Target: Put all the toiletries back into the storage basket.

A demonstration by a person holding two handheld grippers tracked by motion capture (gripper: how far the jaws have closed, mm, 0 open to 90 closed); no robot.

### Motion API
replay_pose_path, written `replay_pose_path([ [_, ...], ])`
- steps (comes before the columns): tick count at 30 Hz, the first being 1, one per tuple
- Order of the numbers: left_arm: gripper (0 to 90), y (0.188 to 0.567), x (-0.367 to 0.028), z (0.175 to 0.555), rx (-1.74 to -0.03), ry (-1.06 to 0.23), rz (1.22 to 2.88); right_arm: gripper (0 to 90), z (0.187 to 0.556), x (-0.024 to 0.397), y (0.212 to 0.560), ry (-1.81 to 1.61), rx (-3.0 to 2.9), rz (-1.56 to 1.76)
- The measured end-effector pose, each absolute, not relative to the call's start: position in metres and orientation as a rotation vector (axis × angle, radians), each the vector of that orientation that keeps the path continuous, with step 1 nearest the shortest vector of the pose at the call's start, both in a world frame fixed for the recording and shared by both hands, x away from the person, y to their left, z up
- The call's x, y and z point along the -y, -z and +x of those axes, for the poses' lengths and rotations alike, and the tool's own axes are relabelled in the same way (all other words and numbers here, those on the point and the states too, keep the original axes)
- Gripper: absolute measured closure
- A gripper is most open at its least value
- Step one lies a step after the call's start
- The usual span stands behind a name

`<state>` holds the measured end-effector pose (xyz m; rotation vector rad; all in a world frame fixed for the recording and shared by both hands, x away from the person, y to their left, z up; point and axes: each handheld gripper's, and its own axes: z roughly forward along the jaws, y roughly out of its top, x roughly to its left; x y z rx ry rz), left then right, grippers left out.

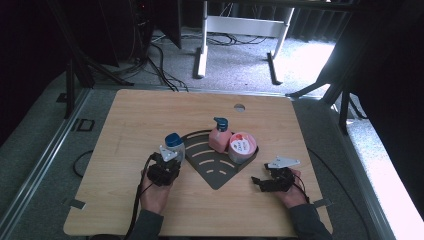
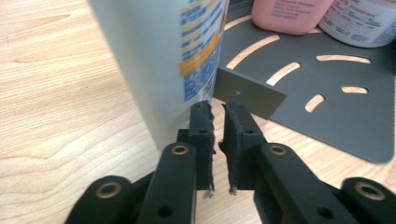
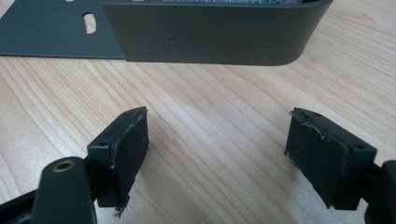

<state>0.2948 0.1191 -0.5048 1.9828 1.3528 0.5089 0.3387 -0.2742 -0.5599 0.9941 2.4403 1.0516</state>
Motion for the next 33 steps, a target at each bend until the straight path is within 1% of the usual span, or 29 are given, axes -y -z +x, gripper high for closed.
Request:
replay_pose_path([
  [2,75.4,0.502,-0.124,0.292,-1.328,-0.47,1.966,20.8,0.339,0.274,0.56,-1.052,-2.44,0.994],
  [6,71.3,0.497,-0.129,0.289,-1.296,-0.458,1.962,20.9,0.339,0.274,0.56,-1.052,-2.441,0.994],
  [8,67.3,0.495,-0.131,0.289,-1.282,-0.449,1.967,20.9,0.339,0.274,0.56,-1.052,-2.442,0.993],
  [22,56.6,0.484,-0.14,0.288,-1.23,-0.432,1.982,20.9,0.339,0.274,0.56,-1.053,-2.442,0.993],
  [26,56.2,0.483,-0.141,0.29,-1.221,-0.44,2.011,20.9,0.339,0.274,0.56,-1.053,-2.442,0.993],
  [33,51.3,0.48,-0.146,0.295,-1.213,-0.444,2.027,20.9,0.339,0.274,0.56,-1.053,-2.442,0.993],
])
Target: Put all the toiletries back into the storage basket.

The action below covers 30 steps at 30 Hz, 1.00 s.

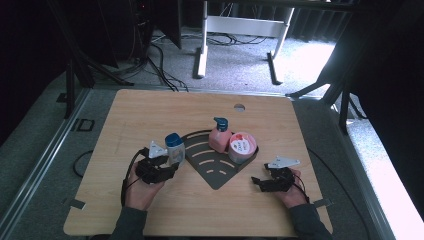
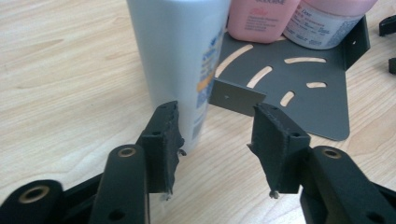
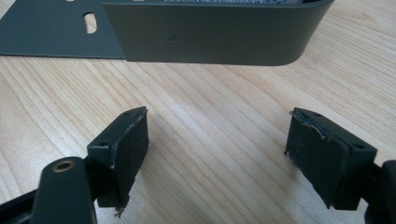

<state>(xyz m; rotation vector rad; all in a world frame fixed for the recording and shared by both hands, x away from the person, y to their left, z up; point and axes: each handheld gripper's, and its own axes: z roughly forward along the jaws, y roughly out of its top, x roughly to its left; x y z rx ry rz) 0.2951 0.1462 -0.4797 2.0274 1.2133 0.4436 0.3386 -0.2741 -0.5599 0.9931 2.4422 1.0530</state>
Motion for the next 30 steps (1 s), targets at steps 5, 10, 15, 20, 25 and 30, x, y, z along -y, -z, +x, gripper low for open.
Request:
replay_pose_path([
  [5,48.1,0.476,-0.152,0.298,-1.214,-0.44,2.018,20.9,0.339,0.274,0.56,-1.053,-2.442,0.993],
  [10,45.4,0.475,-0.157,0.303,-1.213,-0.413,2.012,20.9,0.339,0.274,0.56,-1.052,-2.443,0.993],
  [15,40.9,0.473,-0.156,0.305,-1.198,-0.409,2.024,20.9,0.339,0.274,0.56,-1.052,-2.443,0.992],
  [20,36.9,0.474,-0.157,0.307,-1.198,-0.396,2.023,20.9,0.339,0.274,0.56,-1.052,-2.443,0.993],
  [25,32.6,0.472,-0.156,0.308,-1.182,-0.387,2.031,20.9,0.339,0.274,0.56,-1.052,-2.443,0.995],
  [30,30.0,0.47,-0.155,0.31,-1.162,-0.38,2.04,20.9,0.339,0.274,0.56,-1.052,-2.443,0.995],
])
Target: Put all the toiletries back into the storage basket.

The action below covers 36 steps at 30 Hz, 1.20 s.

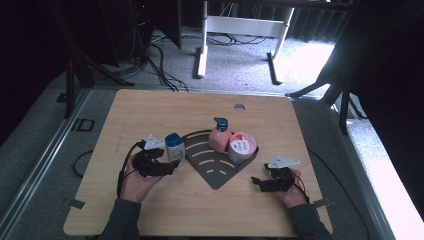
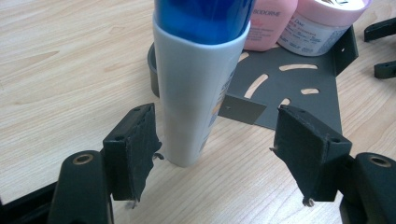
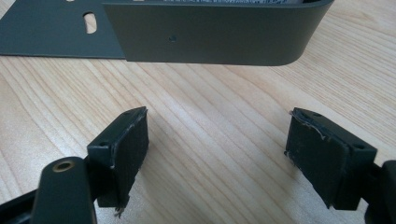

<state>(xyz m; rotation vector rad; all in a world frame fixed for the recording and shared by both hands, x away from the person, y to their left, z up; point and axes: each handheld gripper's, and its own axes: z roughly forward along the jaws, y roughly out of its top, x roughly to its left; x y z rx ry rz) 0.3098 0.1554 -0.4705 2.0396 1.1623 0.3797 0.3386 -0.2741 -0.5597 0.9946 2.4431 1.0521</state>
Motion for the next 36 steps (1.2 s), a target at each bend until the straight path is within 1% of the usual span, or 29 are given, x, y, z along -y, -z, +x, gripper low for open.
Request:
replay_pose_path([
  [6,28.5,0.467,-0.155,0.311,-1.14,-0.376,2.035,20.9,0.339,0.274,0.56,-1.051,-2.443,0.994],
  [10,28.4,0.466,-0.154,0.313,-1.134,-0.398,2.052,20.8,0.339,0.274,0.56,-1.052,-2.443,0.994],
  [18,37.2,0.468,-0.154,0.32,-1.142,-0.399,2.072,20.8,0.339,0.274,0.56,-1.052,-2.443,0.995],
  [24,38.8,0.464,-0.151,0.324,-1.136,-0.407,2.088,20.8,0.339,0.274,0.56,-1.052,-2.443,0.995],
  [36,39.0,0.46,-0.149,0.332,-1.119,-0.417,2.138,20.7,0.339,0.274,0.56,-1.053,-2.443,0.996],
])
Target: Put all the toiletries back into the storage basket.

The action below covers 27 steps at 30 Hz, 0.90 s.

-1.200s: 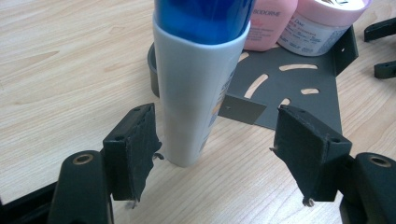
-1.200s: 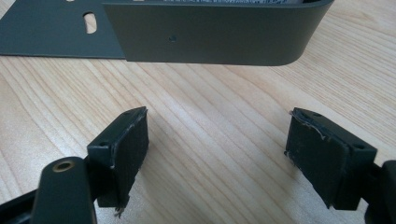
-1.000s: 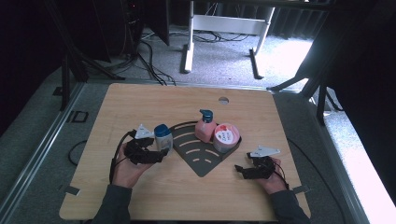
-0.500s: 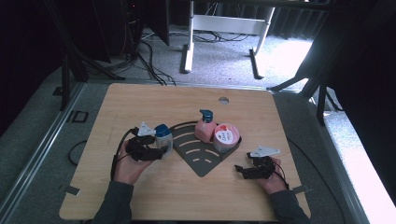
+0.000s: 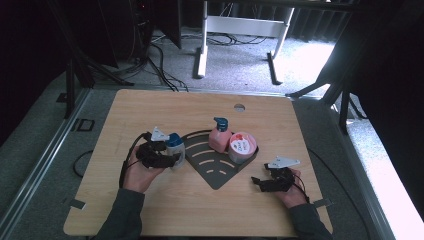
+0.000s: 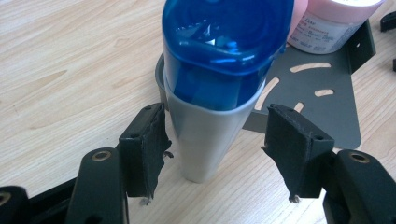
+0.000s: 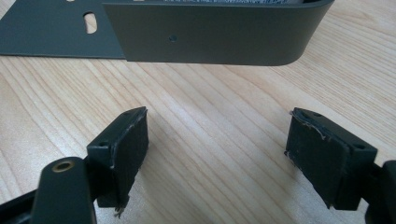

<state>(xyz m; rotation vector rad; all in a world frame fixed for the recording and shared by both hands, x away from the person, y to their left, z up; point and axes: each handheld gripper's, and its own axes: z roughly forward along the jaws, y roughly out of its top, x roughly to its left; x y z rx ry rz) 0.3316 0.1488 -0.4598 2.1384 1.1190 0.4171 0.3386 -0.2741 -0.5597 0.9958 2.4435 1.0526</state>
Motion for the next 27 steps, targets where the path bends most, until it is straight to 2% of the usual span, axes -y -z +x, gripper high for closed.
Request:
replay_pose_path([
  [27,40.2,0.455,-0.144,0.343,-1.1,-0.416,2.25,20.7,0.339,0.274,0.56,-1.053,-2.446,0.989],
])
